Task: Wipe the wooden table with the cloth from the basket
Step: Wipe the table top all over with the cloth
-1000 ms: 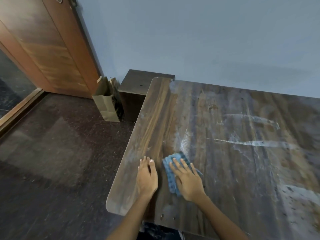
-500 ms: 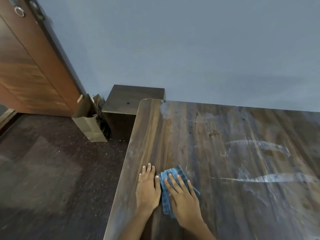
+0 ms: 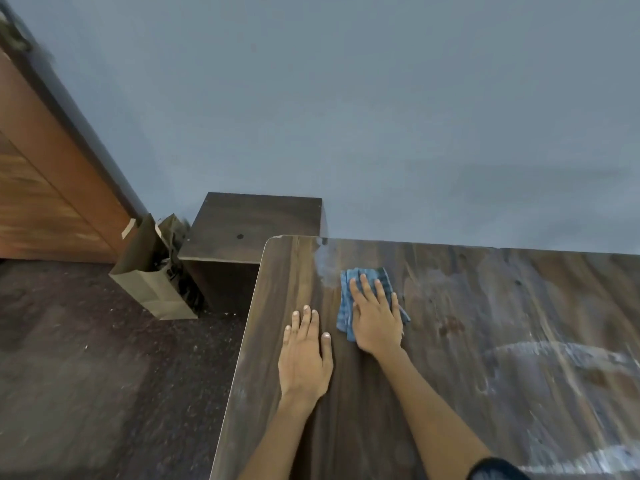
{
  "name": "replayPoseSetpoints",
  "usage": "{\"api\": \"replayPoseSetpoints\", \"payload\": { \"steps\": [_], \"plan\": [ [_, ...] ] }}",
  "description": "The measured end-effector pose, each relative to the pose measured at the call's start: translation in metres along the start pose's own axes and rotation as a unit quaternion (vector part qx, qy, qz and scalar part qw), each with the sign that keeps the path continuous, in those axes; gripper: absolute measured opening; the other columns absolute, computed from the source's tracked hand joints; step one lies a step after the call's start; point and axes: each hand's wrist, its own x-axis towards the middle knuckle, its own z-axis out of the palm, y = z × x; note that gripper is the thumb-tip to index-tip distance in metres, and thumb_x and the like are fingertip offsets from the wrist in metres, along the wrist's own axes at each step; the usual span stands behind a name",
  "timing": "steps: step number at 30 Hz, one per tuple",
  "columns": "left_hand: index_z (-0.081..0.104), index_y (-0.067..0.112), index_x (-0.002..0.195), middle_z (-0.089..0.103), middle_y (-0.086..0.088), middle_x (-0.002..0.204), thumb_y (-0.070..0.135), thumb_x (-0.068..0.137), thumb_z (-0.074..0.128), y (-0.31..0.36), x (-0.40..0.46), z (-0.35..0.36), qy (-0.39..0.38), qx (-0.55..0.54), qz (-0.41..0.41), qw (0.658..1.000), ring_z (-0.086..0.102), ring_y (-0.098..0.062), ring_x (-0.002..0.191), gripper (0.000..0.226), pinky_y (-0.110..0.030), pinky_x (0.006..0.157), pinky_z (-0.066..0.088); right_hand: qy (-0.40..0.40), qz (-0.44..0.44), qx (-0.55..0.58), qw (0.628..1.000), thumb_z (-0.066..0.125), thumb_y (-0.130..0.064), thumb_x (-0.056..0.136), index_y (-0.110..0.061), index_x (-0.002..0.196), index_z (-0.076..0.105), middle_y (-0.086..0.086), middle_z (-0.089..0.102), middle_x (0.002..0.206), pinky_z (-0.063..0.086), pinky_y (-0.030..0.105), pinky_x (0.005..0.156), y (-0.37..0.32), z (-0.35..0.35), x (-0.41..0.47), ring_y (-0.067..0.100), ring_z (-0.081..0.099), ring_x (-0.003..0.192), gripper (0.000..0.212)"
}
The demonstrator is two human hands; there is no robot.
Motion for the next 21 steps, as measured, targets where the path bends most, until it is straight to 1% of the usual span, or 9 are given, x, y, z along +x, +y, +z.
{"api": "replayPoseSetpoints", "payload": {
  "steps": [2, 4, 6, 9, 11, 14, 16, 18, 21],
  "plan": [
    [0.027, 0.016, 0.144, 0.023, 0.003, 0.152, 0.042, 0.090, 0.009, 0.002, 0.007, 0.009, 0.022, 0.013, -0.009, 1.000, 0.009, -0.007, 0.139, 0.063, -0.022, 0.114, 0.003, 0.002, -0.004, 0.002, 1.000, 0.023, -0.029, 0.101, -0.027, 0.149, 0.001, -0.006, -0.003, 0.158, -0.001, 0.043, 0.117, -0.007, -0.002, 0.032, 0.018, -0.005, 0.145, 0.053],
    [0.041, 0.013, 0.137, 0.038, 0.000, 0.146, 0.038, 0.091, 0.020, 0.004, 0.005, 0.014, 0.032, 0.032, -0.015, 0.999, 0.027, -0.012, 0.136, 0.057, -0.025, 0.112, 0.013, 0.006, -0.011, 0.004, 1.000, 0.023, -0.028, 0.101, -0.027, 0.149, 0.002, -0.005, -0.003, 0.158, -0.001, 0.043, 0.116, -0.015, -0.004, 0.056, 0.019, -0.005, 0.145, 0.053],
    [0.048, 0.011, 0.132, 0.046, -0.001, 0.140, 0.035, 0.092, 0.029, 0.004, 0.005, 0.017, 0.046, 0.037, -0.014, 0.998, 0.037, -0.016, 0.132, 0.051, -0.027, 0.108, 0.017, 0.011, -0.024, 0.006, 1.000, 0.026, -0.028, 0.101, -0.025, 0.150, 0.003, -0.004, -0.002, 0.158, 0.000, 0.043, 0.117, -0.022, -0.005, 0.076, 0.019, -0.005, 0.145, 0.054],
    [0.050, 0.012, 0.131, 0.048, 0.000, 0.138, 0.035, 0.091, 0.030, 0.003, 0.006, 0.018, 0.058, 0.047, -0.016, 0.997, 0.038, -0.016, 0.131, 0.050, -0.028, 0.108, 0.018, 0.011, -0.067, -0.003, 0.998, 0.034, -0.029, 0.100, -0.023, 0.150, 0.004, -0.002, -0.001, 0.158, 0.000, 0.043, 0.116, -0.027, -0.006, 0.095, 0.021, -0.004, 0.145, 0.059],
    [0.051, 0.013, 0.130, 0.048, 0.000, 0.138, 0.036, 0.090, 0.030, 0.004, 0.006, 0.019, 0.062, 0.054, -0.020, 0.996, 0.039, -0.016, 0.131, 0.051, -0.027, 0.109, 0.020, 0.015, -0.098, -0.001, 0.995, 0.034, -0.026, 0.100, -0.024, 0.149, 0.008, -0.003, 0.003, 0.158, 0.001, 0.041, 0.116, -0.026, -0.007, 0.097, 0.020, -0.001, 0.145, 0.056],
    [0.049, 0.014, 0.132, 0.048, 0.001, 0.139, 0.038, 0.090, 0.028, 0.005, 0.005, 0.019, 0.057, 0.070, -0.027, 0.996, 0.037, -0.014, 0.132, 0.053, -0.031, 0.110, 0.024, 0.005, -0.212, 0.022, 0.977, 0.025, -0.025, 0.099, -0.028, 0.148, 0.019, -0.010, 0.013, 0.156, 0.002, 0.037, 0.116, -0.016, -0.004, 0.076, 0.014, 0.006, 0.144, 0.049],
    [0.049, 0.013, 0.132, 0.048, 0.000, 0.138, 0.038, 0.090, 0.029, 0.004, 0.005, 0.020, 0.058, 0.072, -0.025, 0.995, 0.037, -0.014, 0.132, 0.053, -0.032, 0.110, 0.024, 0.008, -0.256, 0.031, 0.966, 0.016, -0.030, 0.094, -0.030, 0.146, 0.026, -0.012, 0.021, 0.154, 0.007, 0.036, 0.115, -0.004, 0.001, 0.050, 0.011, 0.013, 0.143, 0.053],
    [0.048, 0.013, 0.132, 0.046, 0.001, 0.140, 0.038, 0.090, 0.029, 0.004, 0.005, 0.020, 0.059, 0.065, -0.024, 0.996, 0.033, -0.013, 0.133, 0.053, -0.026, 0.112, 0.018, 0.042, -0.212, 0.019, 0.976, 0.012, -0.033, 0.092, -0.030, 0.145, 0.029, -0.010, 0.025, 0.153, 0.016, 0.040, 0.116, 0.009, 0.004, 0.043, 0.013, 0.018, 0.142, 0.056],
    [0.048, 0.014, 0.132, 0.045, 0.001, 0.140, 0.038, 0.090, 0.030, 0.004, 0.005, 0.020, 0.061, 0.051, -0.029, 0.996, 0.030, -0.011, 0.133, 0.052, -0.027, 0.110, 0.014, 0.048, -0.051, 0.003, 0.998, 0.022, -0.031, 0.098, -0.027, 0.149, 0.015, -0.006, 0.011, 0.157, 0.010, 0.042, 0.117, 0.010, -0.002, 0.069, 0.019, 0.007, 0.145, 0.051]
  ]
}}
